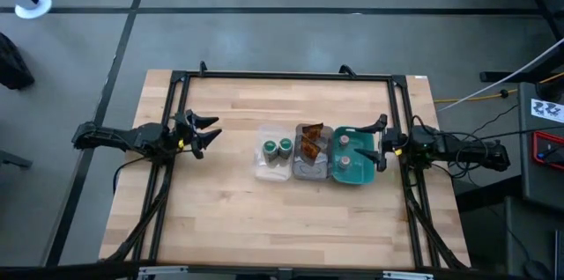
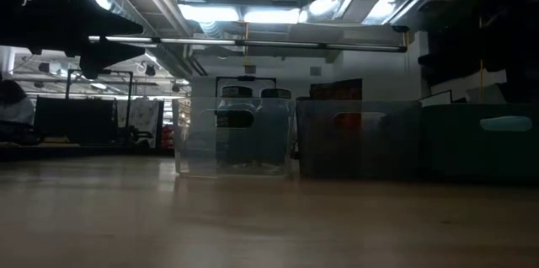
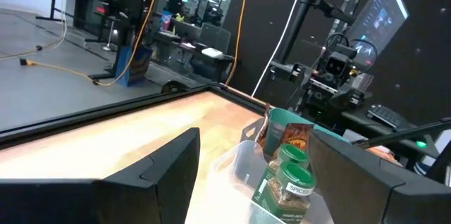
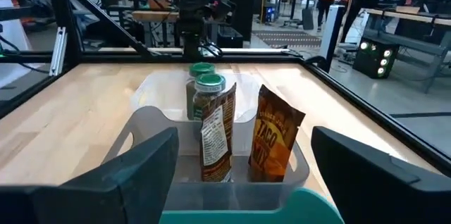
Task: Sort spices by type
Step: Return to Home Position
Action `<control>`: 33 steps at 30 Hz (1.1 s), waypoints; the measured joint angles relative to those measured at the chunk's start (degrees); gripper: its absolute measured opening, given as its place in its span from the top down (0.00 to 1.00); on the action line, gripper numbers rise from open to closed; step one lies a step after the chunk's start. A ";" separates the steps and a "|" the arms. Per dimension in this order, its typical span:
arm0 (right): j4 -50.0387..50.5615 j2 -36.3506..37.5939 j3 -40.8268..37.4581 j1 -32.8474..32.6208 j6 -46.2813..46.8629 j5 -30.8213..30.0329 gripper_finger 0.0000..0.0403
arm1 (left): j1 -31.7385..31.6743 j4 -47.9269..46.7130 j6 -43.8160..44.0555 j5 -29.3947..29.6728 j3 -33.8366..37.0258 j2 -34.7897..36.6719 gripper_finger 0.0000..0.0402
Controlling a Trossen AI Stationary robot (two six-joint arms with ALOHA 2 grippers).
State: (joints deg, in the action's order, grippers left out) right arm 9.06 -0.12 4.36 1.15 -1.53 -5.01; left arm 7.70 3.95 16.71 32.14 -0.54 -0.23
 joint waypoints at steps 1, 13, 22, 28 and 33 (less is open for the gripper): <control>0.04 0.00 -0.02 0.00 -0.33 0.03 0.20 | 0.00 -0.02 0.05 0.00 0.00 0.00 0.39; -4.17 0.00 -0.57 0.00 -6.88 0.04 0.20 | 0.00 -0.01 -0.21 0.08 0.00 0.00 0.39; -5.50 0.00 -0.77 0.00 -8.44 0.04 0.20 | 0.00 -0.02 -4.86 0.17 0.00 0.00 0.39; -7.48 -1.30 -2.42 0.00 -4.90 2.45 0.20 | 0.00 -0.02 -7.60 0.15 0.00 -0.01 0.39; -7.26 -1.55 -2.47 0.00 -4.79 2.77 0.20 | 0.00 -0.04 -10.02 0.15 0.00 0.00 0.39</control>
State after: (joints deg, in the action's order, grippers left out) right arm 1.80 -1.67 1.89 1.15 -6.33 -2.24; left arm 7.70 3.90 6.69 32.29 -0.54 -0.23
